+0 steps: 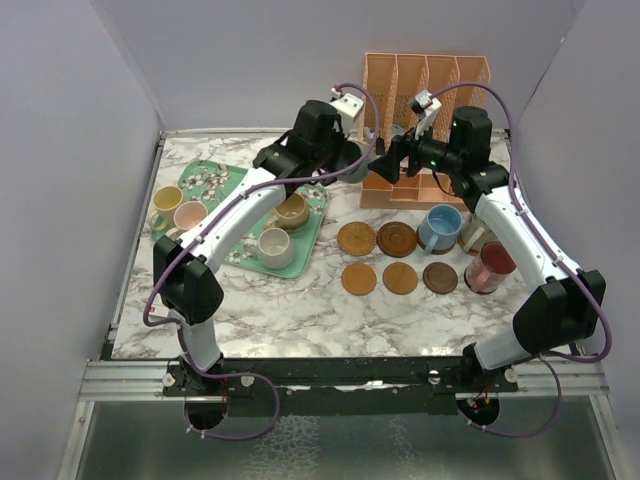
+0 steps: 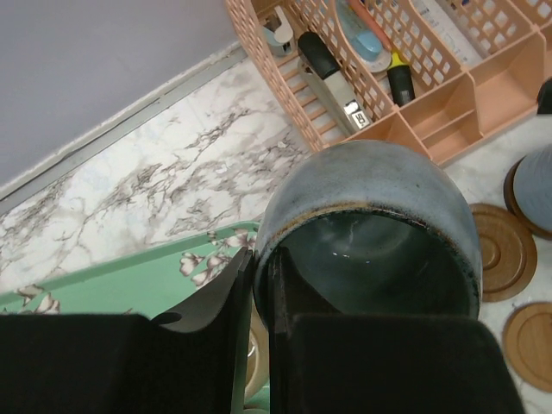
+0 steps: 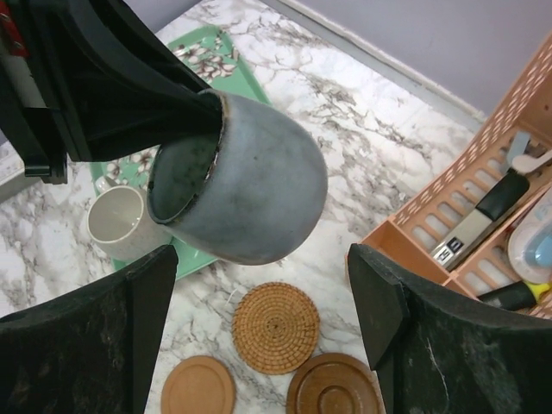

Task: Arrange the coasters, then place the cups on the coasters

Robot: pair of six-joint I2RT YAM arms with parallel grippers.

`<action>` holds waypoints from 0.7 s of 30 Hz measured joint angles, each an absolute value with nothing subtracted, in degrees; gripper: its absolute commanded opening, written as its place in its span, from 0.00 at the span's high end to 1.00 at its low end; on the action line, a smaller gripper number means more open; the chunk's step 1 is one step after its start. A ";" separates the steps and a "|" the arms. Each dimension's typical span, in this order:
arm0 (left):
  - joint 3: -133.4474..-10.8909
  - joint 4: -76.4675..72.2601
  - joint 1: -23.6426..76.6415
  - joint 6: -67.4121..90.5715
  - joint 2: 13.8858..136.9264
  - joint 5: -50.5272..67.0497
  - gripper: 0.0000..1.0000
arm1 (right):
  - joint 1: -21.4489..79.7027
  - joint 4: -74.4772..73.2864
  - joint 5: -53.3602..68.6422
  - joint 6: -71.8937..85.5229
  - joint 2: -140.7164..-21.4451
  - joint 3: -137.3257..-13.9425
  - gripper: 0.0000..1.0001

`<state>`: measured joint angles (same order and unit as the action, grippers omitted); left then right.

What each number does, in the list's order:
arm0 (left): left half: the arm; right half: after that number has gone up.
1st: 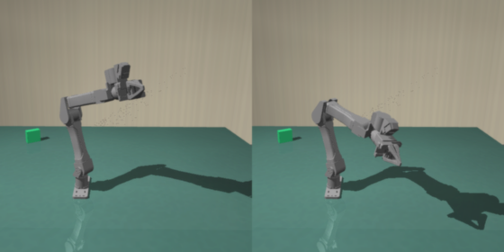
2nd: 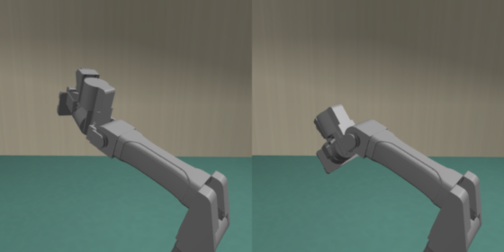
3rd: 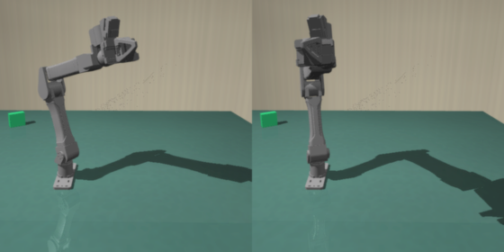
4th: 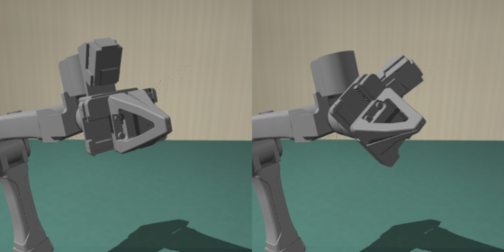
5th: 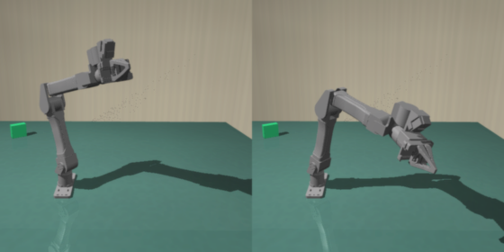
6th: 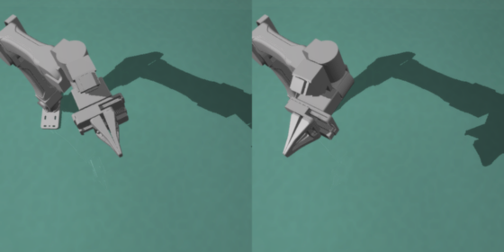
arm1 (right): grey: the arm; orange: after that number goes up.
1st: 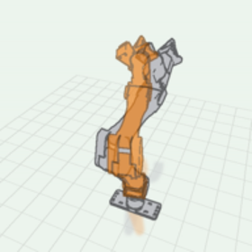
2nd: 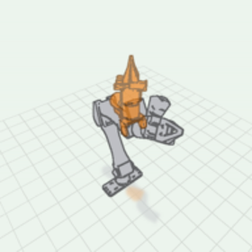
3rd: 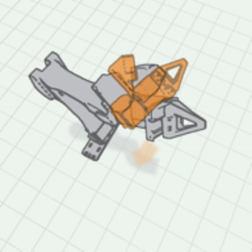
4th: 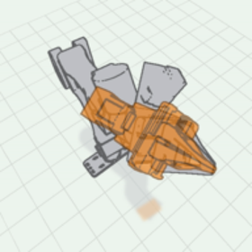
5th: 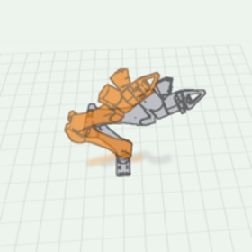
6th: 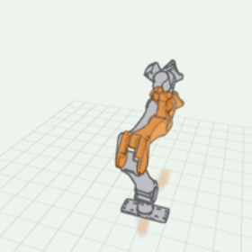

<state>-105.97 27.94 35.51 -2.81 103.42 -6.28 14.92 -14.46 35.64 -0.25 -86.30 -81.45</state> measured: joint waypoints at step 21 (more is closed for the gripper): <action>-103.24 21.69 49.56 5.87 105.25 -38.81 1.00 | 16.08 -14.15 28.01 5.85 -86.13 -79.24 0.41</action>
<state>-103.24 21.69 49.56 5.87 105.25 -38.81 16.08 -14.15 28.01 5.85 -86.13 -79.24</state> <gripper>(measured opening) 0.118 0.626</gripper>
